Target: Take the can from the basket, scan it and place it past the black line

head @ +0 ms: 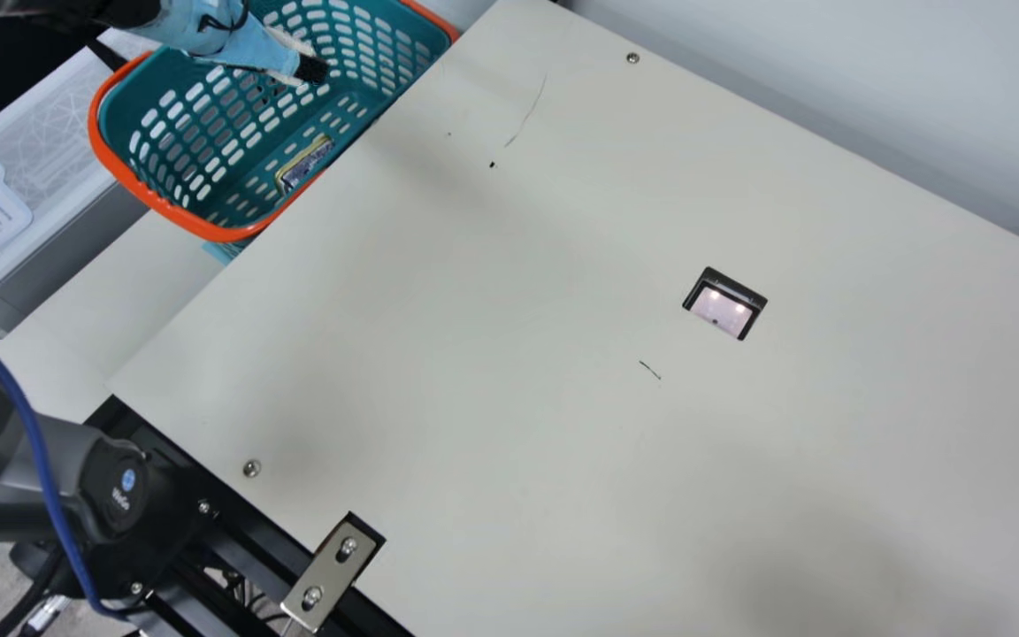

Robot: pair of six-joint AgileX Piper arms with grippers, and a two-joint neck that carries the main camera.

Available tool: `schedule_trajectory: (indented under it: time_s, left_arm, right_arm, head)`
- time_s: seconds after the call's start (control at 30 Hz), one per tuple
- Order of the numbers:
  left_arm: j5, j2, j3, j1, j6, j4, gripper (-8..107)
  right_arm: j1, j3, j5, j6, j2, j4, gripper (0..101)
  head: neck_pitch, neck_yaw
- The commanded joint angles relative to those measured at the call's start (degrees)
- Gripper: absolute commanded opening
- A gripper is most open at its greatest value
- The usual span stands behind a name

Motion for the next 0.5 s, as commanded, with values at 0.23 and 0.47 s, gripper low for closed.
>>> schedule_trajectory:
  time_s: [0.23, 0.47]
  left_arm:
    - [-1.45, 4.14, -0.18, 0.32, -0.04, 2.43, 90]
    - [-2.83, 7.20, -0.70, 0.60, 1.23, 3.80, 90]
  right_arm:
    - [0.00, 0.00, 0.00, 0.00, 0.00, 0.00, 101]
    - [0.00, 0.00, 0.00, 0.00, 0.00, 0.13, 101]
  head:
    - [-1.62, 0.63]
    - [-1.62, 0.63]
